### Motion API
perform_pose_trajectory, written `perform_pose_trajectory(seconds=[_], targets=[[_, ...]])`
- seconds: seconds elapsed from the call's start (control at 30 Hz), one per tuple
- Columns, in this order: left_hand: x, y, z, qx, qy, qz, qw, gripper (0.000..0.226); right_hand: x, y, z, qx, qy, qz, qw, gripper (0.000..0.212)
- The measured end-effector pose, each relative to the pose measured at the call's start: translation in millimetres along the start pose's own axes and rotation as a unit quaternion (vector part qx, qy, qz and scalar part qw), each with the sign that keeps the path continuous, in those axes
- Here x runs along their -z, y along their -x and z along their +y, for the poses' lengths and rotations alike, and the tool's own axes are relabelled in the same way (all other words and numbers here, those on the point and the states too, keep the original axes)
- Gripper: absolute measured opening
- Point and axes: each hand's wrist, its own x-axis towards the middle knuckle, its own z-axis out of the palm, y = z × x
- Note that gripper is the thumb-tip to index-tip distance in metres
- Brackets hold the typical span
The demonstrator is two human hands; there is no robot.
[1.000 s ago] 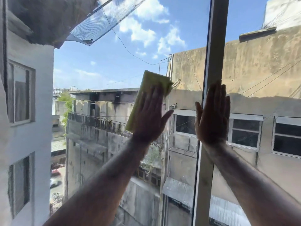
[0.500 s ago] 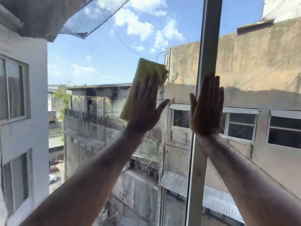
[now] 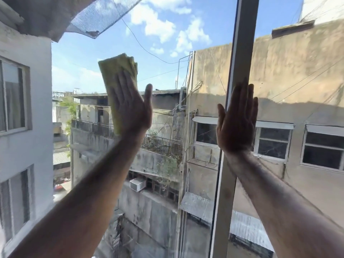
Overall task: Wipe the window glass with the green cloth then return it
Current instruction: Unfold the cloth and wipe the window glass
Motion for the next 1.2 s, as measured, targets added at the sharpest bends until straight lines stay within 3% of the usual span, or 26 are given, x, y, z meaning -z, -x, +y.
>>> perform_pose_trajectory(seconds=[0.07,0.17,0.23,0.27,0.33,0.4,0.47,0.53,0.57,0.63,0.77,0.93,1.0,1.1,1.2], targets=[[-10.5,11.3,36.7,-0.143,0.003,-0.011,0.990,0.084,-1.0,-0.4,0.0,0.001,-0.002,0.010,1.000,0.062],[-27.2,77.7,47.0,-0.420,-0.017,-0.071,0.904,0.087,-1.3,-0.7,0.3,0.000,-0.007,0.024,1.000,0.061],[-28.1,113.4,11.0,-0.497,-0.040,-0.109,0.860,0.087,0.0,-1.1,0.7,0.002,-0.009,0.021,1.000,0.060],[-25.0,122.5,-12.3,-0.500,-0.040,-0.112,0.858,0.086,0.6,-1.2,0.8,0.004,-0.012,0.020,1.000,0.060],[-18.7,121.6,-57.2,-0.451,-0.051,-0.086,0.887,0.083,1.3,-0.8,0.0,0.002,-0.018,0.016,1.000,0.060],[-12.9,97.8,-83.5,-0.322,-0.070,-0.042,0.943,0.083,1.1,-0.4,-0.2,-0.002,-0.022,0.014,1.000,0.061],[-7.0,55.9,-82.0,-0.138,-0.046,-0.034,0.989,0.084,0.4,-0.8,0.3,-0.003,-0.018,0.008,1.000,0.063],[-1.7,9.3,-54.2,-0.018,-0.006,-0.013,1.000,0.084,-0.6,-0.8,0.8,-0.002,-0.013,0.006,1.000,0.063],[0.2,-9.7,-33.4,0.003,0.009,-0.006,1.000,0.085,-0.9,-0.9,1.1,-0.001,-0.011,0.007,1.000,0.063],[-0.5,-27.9,9.9,-0.034,0.017,-0.010,0.999,0.085,-1.9,-1.2,1.4,0.000,-0.008,0.008,1.000,0.063],[-14.6,14.1,51.0,-0.201,0.003,-0.043,0.979,0.096,-1.4,-0.9,1.2,-0.002,-0.009,0.011,1.000,0.062],[-16.6,75.8,28.8,-0.252,-0.040,-0.056,0.965,0.103,0.1,-1.8,-1.3,-0.005,-0.010,0.009,1.000,0.062],[-6.0,69.1,27.3,-0.269,-0.043,-0.040,0.961,0.089,0.6,-2.0,-1.7,-0.008,-0.007,0.003,1.000,0.062],[10.9,37.0,32.0,-0.285,0.014,-0.004,0.958,0.043,1.9,-1.9,-1.2,-0.006,-0.009,0.004,1.000,0.062],[21.2,8.4,33.1,-0.315,0.026,-0.011,0.949,0.028,1.4,-1.3,-1.1,-0.007,-0.004,0.009,1.000,0.061]])
